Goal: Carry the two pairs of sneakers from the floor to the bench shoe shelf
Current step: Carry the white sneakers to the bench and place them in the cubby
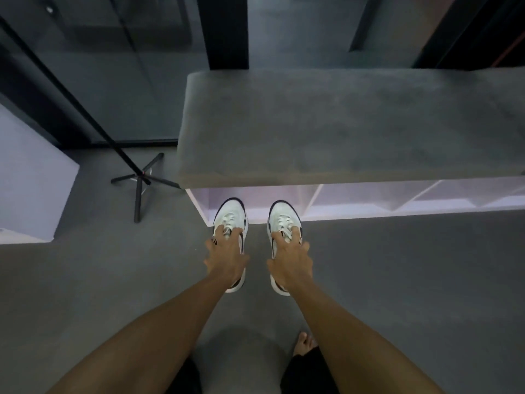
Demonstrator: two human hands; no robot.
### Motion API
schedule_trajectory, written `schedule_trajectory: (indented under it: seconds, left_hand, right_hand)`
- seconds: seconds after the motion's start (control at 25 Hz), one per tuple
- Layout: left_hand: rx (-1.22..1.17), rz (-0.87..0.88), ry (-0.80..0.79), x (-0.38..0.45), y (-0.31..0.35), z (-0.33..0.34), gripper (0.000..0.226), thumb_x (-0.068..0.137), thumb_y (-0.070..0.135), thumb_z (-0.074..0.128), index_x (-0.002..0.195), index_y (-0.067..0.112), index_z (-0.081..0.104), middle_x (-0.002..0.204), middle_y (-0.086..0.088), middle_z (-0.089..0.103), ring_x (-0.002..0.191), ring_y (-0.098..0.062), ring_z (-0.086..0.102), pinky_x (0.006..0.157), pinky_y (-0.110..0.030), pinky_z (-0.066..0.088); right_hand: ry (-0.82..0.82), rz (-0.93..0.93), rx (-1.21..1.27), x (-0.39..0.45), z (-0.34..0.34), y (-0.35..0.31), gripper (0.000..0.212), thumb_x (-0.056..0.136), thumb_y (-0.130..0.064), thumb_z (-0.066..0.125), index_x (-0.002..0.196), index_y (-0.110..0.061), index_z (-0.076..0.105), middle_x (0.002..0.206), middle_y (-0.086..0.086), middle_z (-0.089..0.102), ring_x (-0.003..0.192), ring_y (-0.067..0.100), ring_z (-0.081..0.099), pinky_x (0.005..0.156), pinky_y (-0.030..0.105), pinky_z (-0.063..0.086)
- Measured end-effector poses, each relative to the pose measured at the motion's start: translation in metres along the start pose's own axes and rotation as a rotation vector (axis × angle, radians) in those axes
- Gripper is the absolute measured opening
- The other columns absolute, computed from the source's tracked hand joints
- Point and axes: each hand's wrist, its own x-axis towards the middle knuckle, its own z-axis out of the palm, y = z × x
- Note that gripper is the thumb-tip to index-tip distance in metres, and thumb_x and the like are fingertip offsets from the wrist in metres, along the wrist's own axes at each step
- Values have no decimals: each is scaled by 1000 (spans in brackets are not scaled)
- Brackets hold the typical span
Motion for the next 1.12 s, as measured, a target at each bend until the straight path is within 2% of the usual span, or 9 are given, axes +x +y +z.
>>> schedule_trajectory:
  seconds: [0.32, 0.44, 0.52, 0.68, 0.76, 0.88, 1.12]
  left_hand:
    - [-42, -25, 92, 200, -73, 170, 65, 84, 27, 75, 139, 34, 42, 154, -7, 25, 133, -44, 30, 95, -60, 48]
    - [-30, -8, 126, 280, -93, 198, 68, 85, 31, 77, 142, 32, 39, 156, -10, 24, 136, -46, 28, 102, -59, 44]
    - [-12, -9, 157, 333, -106, 206, 72, 86, 36, 76, 146, 31, 37, 158, -13, 21, 140, -47, 25, 107, -59, 40]
    - [-19, -6, 245, 409, -121, 207, 66, 87, 30, 72, 143, 29, 37, 154, -18, 24, 135, -48, 29, 98, -60, 46]
    - [-18, 26, 274, 433, -128, 207, 65, 88, 24, 68, 145, 30, 37, 158, -18, 21, 136, -48, 30, 101, -58, 44]
    - [13, 30, 283, 456, -124, 203, 58, 94, 24, 58, 148, 30, 37, 161, -15, 18, 141, -47, 26, 109, -58, 40]
    - [45, -5, 246, 474, -117, 196, 41, 103, 31, 41, 144, 32, 43, 159, -11, 22, 140, -44, 27, 108, -60, 39]
  right_hand:
    - [24, -106, -20, 207, 184, 9, 61, 90, -25, 66, 144, -34, 40, 160, 11, 19, 128, 46, 37, 95, 54, 48]
    - [99, -160, 16, 288, 229, -2, 61, 89, -32, 70, 143, -36, 42, 164, 9, 16, 132, 45, 35, 100, 53, 44]
    - [122, -188, 49, 340, 250, -16, 63, 88, -34, 71, 143, -39, 41, 165, 7, 14, 132, 45, 35, 100, 52, 45]
    - [187, -233, 43, 419, 274, -40, 65, 85, -32, 72, 142, -42, 41, 155, 9, 26, 125, 42, 39, 92, 49, 47]
    - [177, -258, 36, 444, 285, -52, 68, 85, -33, 70, 143, -44, 37, 159, 8, 19, 128, 43, 36, 96, 51, 47]
    - [149, -248, 87, 465, 296, -66, 70, 83, -32, 68, 143, -46, 36, 165, 4, 11, 135, 44, 30, 102, 54, 43]
    - [133, -217, 130, 476, 299, -82, 74, 79, -30, 68, 144, -46, 37, 168, -1, 9, 142, 45, 23, 100, 57, 40]
